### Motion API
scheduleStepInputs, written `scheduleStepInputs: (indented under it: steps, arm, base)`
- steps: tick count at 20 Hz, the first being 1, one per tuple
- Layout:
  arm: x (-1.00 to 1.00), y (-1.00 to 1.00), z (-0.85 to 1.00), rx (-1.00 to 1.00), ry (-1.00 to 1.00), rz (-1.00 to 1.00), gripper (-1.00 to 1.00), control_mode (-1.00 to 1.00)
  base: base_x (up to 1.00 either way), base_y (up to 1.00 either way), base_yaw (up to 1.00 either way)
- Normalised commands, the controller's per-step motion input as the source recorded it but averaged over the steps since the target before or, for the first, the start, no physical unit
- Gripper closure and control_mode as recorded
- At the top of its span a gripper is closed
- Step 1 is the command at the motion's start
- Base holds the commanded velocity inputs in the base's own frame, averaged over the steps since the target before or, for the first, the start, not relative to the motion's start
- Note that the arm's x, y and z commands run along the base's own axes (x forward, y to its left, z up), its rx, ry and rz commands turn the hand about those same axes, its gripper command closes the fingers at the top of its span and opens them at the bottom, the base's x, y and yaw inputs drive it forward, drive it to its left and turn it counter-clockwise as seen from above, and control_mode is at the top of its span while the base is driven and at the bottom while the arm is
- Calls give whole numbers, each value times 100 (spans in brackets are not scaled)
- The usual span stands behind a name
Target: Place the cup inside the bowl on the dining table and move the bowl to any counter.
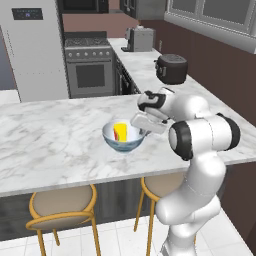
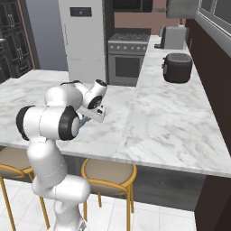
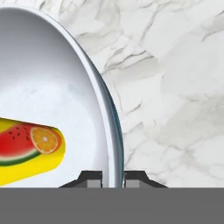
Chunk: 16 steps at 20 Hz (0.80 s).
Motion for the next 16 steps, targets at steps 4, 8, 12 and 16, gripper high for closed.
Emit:
scheduleStepInputs:
  steps: [4,8,12,16]
  arm:
    - [-38,0,52,0,0,0,100,-100]
    - [-37,0,49,0,0,0,100,-100]
    - [-42,0,43,0,0,0,100,-100]
    - [-43,-5,38,0,0,0,100,-100]
  base:
    - [0,0,0]
    - [0,0,0]
    - [0,0,0]
    - [0,0,0]
